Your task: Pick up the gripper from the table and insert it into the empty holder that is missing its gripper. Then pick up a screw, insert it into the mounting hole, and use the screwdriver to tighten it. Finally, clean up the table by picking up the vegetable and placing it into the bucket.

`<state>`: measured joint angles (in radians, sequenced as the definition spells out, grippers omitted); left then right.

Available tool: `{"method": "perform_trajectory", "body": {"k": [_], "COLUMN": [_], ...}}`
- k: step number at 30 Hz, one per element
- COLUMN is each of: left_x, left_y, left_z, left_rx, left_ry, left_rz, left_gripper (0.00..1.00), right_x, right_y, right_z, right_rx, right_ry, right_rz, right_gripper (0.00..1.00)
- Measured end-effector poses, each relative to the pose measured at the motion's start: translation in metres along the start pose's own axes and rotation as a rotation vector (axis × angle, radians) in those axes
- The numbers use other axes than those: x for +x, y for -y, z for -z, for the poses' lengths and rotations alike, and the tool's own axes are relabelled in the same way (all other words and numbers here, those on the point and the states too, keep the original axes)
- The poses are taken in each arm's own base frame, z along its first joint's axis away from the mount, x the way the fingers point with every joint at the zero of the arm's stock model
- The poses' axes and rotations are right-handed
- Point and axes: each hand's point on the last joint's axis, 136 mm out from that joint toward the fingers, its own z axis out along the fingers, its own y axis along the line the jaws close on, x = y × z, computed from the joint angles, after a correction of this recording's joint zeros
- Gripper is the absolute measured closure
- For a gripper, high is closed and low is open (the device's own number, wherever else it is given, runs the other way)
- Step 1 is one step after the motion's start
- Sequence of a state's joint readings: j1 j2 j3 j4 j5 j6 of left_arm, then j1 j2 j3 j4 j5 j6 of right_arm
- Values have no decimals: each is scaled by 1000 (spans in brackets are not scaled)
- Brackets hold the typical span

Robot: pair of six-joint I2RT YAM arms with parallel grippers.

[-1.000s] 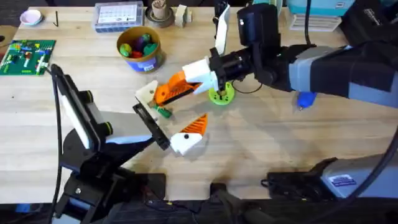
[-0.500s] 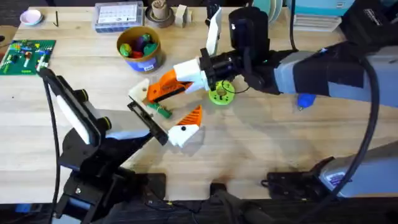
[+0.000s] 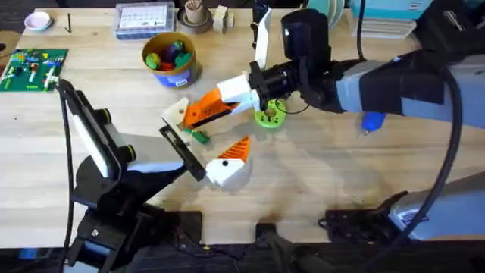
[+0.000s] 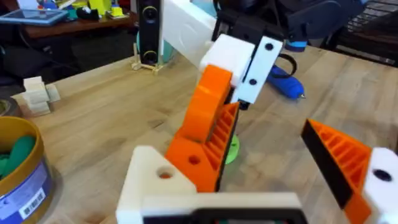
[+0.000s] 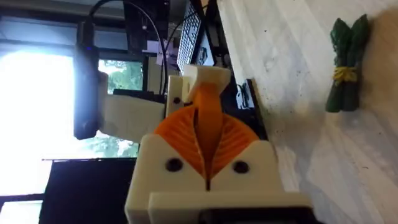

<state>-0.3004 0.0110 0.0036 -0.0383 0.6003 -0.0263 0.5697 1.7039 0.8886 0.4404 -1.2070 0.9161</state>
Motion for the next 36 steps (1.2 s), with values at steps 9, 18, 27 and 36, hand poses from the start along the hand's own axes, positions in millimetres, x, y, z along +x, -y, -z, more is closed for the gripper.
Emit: {"method": "perform_trajectory", "body": {"k": [9,18,27,36], "left_x": [0,1,1,0], "left_y": [2,1,5,8], "left_z": [0,0,1,1], "left_rx": [11,13,31,54], "left_ry": [-1,-3,-3,-1], "left_rz": [0,3,2,-4], "left_gripper": [8,8,8,7], "right_x": [2,4,4,7], "right_y": [-1,-1,-1,-2], "right_z": [-1,-4,-3,-1], "right_rx": [-4,-3,-4,-17], "right_ry": [-9,-16,-15,-31], "right_rz": [24,25,52,85], "right_gripper": [994,994,995,995]}}
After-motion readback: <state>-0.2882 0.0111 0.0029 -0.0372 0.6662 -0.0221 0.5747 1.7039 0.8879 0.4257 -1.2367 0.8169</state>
